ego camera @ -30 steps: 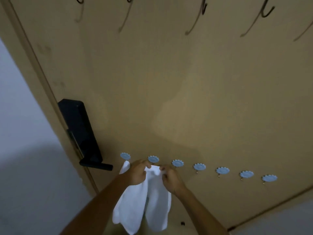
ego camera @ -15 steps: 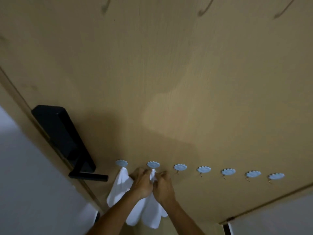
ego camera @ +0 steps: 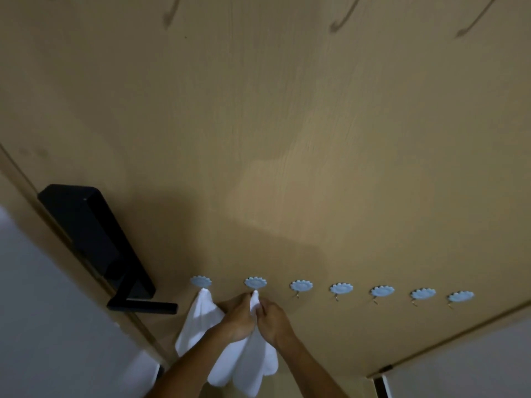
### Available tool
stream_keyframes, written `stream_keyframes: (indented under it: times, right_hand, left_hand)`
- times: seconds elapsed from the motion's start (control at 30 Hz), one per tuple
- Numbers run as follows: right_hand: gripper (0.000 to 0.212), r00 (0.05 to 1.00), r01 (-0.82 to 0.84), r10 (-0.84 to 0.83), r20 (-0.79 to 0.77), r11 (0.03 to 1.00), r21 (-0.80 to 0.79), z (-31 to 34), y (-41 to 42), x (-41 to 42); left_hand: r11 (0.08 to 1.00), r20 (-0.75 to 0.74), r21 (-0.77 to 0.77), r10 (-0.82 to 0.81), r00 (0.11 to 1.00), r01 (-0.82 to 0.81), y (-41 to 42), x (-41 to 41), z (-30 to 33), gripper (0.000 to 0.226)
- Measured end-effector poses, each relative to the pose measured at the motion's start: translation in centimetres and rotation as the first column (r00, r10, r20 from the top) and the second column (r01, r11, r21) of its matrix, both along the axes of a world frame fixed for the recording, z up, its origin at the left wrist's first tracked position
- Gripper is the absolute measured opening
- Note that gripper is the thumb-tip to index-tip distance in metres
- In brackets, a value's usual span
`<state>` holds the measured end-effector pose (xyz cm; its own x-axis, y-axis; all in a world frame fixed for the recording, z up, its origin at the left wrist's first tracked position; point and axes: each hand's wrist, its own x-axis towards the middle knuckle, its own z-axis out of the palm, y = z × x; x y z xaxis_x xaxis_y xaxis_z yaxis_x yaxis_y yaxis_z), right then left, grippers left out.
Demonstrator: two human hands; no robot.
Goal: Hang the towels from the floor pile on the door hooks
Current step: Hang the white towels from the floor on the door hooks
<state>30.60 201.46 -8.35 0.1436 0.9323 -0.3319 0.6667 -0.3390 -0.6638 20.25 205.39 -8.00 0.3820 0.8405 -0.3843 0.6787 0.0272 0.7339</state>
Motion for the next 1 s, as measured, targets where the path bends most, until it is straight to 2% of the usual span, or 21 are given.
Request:
stream_keyframes:
  times: [0.1, 0.23, 0.4, 0.5, 0.57, 0.63, 0.7, 0.83, 0.9, 1.0]
  right_hand:
    - [0.041, 0.999, 0.013, -0.014, 0.052, 1.0, 0.022, 0.1, 0.3, -0.1]
    - [0.044, 0.995, 0.003, -0.004, 0.097, 1.0, 0.016, 0.2, 0.1, -0.2]
    - [0.037, 0.984, -0.013, 0.013, 0.18, 1.0, -0.006, -0.2, -0.9, 0.1]
    - [0.037, 0.973, -0.019, 0.029, 0.228, 0.999, -0.045, -0.5, -1.9, 0.5]
    - [0.039, 0.963, -0.027, 0.045, 0.266, 0.997, -0.072, -0.5, -2.9, 1.1]
    - [0.041, 0.954, -0.021, 0.05, 0.297, 0.995, -0.1, -0.5, -4.4, 2.1]
    - [0.044, 0.94, 0.01, 0.028, 0.34, 0.994, -0.109, -0.3, -6.3, 3.4]
    - [0.049, 0.912, 0.14, -0.082, 0.402, 0.983, -0.118, -0.2, -11.6, 7.1]
    - [0.05, 0.892, 0.225, -0.159, 0.424, 0.968, -0.11, 0.0, -15.3, 9.3]
    - [0.051, 0.858, 0.363, -0.289, 0.424, 0.926, -0.102, 0.0, -22.8, 12.8]
  left_hand:
    - [0.999, 0.04, 0.037, -0.003, 0.999, 0.001, 0.0, 0.4, -0.4, 0.035]
    - [0.997, -0.147, 0.069, -0.015, 0.989, 0.026, 0.7, -0.1, -1.5, 0.046]
    - [0.992, -0.35, 0.081, -0.058, 0.935, 0.092, -0.2, -0.8, -1.3, 0.045]
    - [0.995, -0.42, 0.023, -0.081, 0.904, 0.1, -1.4, -0.4, -1.1, 0.05]
    - [0.985, -0.513, -0.026, -0.159, 0.844, 0.17, -2.3, 0.6, -0.6, 0.049]
    - [0.949, -0.573, -0.031, -0.275, 0.772, 0.315, -3.5, 2.0, 0.6, 0.045]
    - [0.889, -0.574, 0.035, -0.357, 0.737, 0.457, -5.0, 3.5, 1.6, 0.041]
    - [0.757, -0.59, 0.117, -0.468, 0.658, 0.644, -8.4, 7.0, 1.4, 0.043]
    - [0.701, -0.601, 0.092, -0.528, 0.6, 0.708, -10.8, 9.3, 0.9, 0.054]
    - [0.597, -0.634, 0.013, -0.615, 0.468, 0.802, -16.3, 13.3, 0.4, 0.062]
